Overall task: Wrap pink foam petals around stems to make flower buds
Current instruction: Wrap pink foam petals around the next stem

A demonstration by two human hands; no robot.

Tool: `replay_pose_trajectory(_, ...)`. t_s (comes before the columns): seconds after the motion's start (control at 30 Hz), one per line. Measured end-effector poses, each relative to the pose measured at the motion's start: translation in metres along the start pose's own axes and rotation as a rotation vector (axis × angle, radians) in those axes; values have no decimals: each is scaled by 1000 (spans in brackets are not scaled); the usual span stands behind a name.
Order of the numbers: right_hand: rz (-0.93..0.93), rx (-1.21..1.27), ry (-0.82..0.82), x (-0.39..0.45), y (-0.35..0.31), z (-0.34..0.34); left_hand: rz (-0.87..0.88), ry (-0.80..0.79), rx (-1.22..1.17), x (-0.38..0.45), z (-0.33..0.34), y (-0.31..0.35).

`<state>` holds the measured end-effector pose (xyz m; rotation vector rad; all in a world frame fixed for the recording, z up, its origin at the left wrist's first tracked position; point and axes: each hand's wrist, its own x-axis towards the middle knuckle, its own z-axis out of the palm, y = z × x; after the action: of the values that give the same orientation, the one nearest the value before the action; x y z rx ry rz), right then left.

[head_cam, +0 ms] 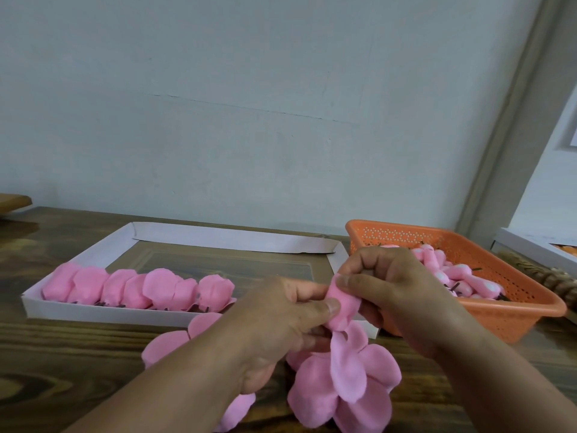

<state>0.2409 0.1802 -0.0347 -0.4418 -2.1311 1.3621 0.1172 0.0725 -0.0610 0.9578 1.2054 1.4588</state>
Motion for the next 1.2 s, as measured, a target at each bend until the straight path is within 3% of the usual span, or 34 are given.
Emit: replay_pose_trajectory(1.2,23,50,-37,0,0,-3,-29,-71,-77,-3,4,3)
